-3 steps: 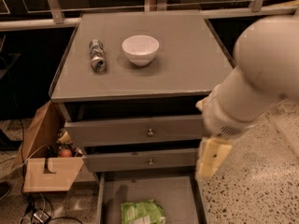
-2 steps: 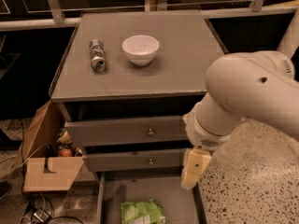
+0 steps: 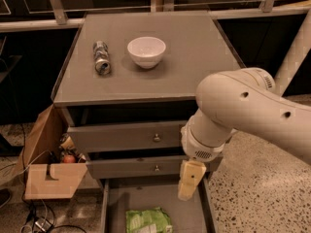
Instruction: Pick green rice chip bag from bottom drawer and place on counter
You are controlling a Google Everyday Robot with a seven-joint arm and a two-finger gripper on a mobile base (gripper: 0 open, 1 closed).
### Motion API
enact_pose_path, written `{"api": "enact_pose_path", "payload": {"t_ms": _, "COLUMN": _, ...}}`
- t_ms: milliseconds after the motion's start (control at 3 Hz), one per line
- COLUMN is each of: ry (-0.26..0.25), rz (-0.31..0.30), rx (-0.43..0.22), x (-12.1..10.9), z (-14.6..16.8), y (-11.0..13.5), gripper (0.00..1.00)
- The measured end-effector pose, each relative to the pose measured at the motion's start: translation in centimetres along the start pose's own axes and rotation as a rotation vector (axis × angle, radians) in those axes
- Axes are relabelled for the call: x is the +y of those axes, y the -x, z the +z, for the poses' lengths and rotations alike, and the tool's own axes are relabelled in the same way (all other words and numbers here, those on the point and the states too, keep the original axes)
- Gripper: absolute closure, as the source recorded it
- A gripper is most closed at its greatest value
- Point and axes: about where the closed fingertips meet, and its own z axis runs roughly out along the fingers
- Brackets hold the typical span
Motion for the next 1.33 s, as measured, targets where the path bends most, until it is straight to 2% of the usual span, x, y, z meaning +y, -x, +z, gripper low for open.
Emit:
{"api": "enact_pose_path", "payload": {"t_ms": 333, "ry": 0.001, "rz": 0.005, "rx": -0.018, "x": 1.2, "z": 2.4, "y": -0.4, "gripper": 0.0}}
{"api": "enact_pose_path", "payload": {"t_ms": 667, "ry": 0.003, "rz": 0.005, "rx": -0.04, "x": 1.5, "z": 6.5, "y": -1.4, "gripper": 0.0}}
{"api": "enact_pose_path", "payload": {"t_ms": 1000, "ry": -0.003, "rz": -0.015, "rx": -0.053, "x": 1.1, "z": 12.6, "y": -3.9, "gripper": 0.0}}
{"api": "enact_pose_path", "payload": {"t_ms": 1333, "ry": -0.001, "rz": -0.015, "rx": -0.054, "x": 1.2, "z": 12.7, "y": -3.9, "gripper": 0.0}}
